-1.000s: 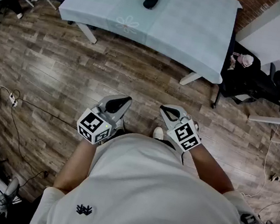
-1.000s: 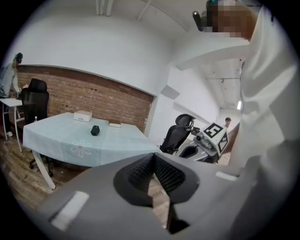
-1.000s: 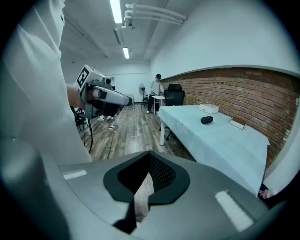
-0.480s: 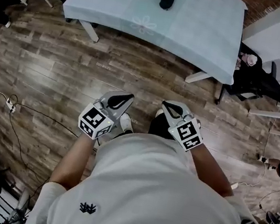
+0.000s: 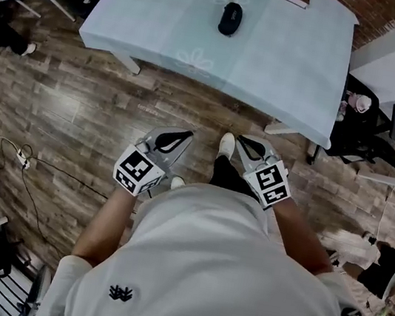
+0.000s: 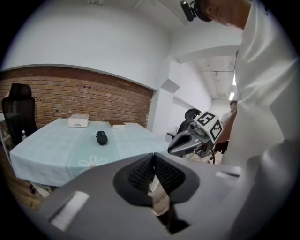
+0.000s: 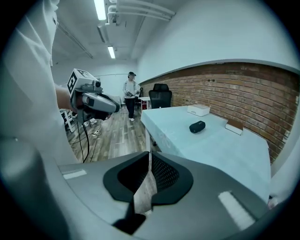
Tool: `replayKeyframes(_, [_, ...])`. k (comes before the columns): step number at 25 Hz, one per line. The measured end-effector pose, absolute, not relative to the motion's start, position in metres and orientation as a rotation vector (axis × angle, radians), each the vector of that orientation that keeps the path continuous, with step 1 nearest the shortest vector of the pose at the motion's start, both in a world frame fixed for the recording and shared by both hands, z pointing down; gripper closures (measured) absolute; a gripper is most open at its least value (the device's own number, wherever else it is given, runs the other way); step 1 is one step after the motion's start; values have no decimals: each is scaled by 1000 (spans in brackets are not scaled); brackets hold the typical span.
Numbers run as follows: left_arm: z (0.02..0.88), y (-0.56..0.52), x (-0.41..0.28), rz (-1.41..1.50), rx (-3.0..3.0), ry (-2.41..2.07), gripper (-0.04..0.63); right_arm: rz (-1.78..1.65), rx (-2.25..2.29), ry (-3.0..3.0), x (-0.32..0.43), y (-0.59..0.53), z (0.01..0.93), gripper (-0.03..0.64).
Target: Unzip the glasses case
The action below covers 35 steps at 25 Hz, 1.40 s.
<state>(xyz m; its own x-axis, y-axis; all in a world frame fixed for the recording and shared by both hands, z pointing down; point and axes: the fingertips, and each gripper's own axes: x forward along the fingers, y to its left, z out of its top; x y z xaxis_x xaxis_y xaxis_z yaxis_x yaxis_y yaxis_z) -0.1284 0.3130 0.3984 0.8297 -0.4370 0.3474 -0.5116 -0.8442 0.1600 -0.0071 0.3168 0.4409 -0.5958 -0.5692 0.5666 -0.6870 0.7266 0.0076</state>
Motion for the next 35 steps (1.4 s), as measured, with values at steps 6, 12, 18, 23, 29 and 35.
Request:
replayKeyframes(6, [394, 203, -78, 472, 2766, -782, 538, 244, 866, -2388, 46, 207, 450, 598])
replayKeyframes(12, [393, 121, -60, 536, 2747, -831, 538, 293, 816, -2389, 54, 133, 478, 598])
replayKeyframes(18, [407, 51, -57, 578, 2772, -756, 538, 369, 871, -2365, 42, 83, 498, 591])
replayKeyframes(23, [423, -12, -59, 627, 2814, -588, 538, 426, 981, -2300, 28, 41, 511, 591])
replayKeyframes(29, [445, -81, -56, 737, 2880, -353, 538, 483, 1122, -2212, 7, -12, 530, 591])
replayKeyframes(35, [481, -116, -35, 856, 2898, -127, 538, 573, 1214, -2115, -7, -40, 568, 591])
